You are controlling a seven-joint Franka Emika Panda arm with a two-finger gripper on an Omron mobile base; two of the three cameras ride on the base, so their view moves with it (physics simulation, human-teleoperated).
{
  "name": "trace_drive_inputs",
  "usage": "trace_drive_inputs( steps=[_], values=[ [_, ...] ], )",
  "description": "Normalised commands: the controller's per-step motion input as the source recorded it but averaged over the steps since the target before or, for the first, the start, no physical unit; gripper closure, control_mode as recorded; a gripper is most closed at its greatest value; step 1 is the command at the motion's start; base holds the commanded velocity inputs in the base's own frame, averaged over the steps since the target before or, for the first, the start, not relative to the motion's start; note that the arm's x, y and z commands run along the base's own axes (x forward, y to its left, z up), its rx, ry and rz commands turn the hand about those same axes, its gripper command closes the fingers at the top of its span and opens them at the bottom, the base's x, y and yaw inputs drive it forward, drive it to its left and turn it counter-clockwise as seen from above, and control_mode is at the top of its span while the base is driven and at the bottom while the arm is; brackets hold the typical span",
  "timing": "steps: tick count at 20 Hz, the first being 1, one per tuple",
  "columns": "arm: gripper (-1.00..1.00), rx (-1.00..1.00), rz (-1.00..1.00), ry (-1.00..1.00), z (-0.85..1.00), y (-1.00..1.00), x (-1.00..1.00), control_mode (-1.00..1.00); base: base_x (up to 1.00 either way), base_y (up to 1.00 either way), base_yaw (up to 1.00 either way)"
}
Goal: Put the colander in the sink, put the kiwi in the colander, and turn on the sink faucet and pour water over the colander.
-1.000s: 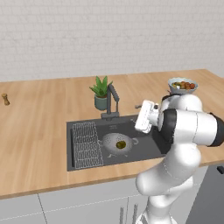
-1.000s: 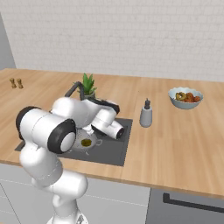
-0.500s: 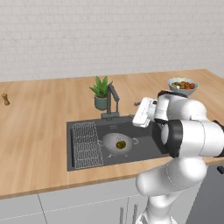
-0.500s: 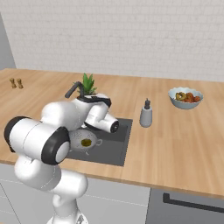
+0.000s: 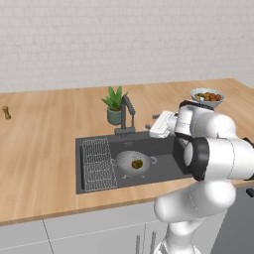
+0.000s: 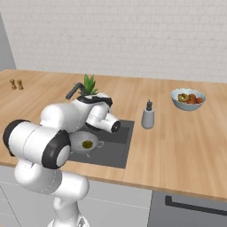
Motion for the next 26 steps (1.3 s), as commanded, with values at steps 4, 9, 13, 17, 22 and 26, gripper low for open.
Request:
trace_drive_inputs(
  steps=[4,9,13,17,22,26],
  values=[
    [-1.0,0.14,-0.04,-0.01,-0.01,0.05,0.01,-1.0,0.0,0.0,0.0],
    [-1.0,0.02,0.0,0.0,-0.03,0.19,0.04,-1.0,0.0,0.0,0.0],
    [-1.0,0.0,0.0,0.0,-0.03,0.15,0.18,-1.0,0.0,0.0,0.0],
    [-1.0,0.0,0.0,0.0,-0.05,0.0,0.29,-1.0,0.0,0.0,0.0],
    [-1.0,0.0,0.0,0.0,-0.14,0.0,0.26,-1.0,0.0,0.0,0.0],
    [-1.0,0.0,0.0,0.0,-0.21,0.0,0.22,-1.0,0.0,0.0,0.0]
  ],
)
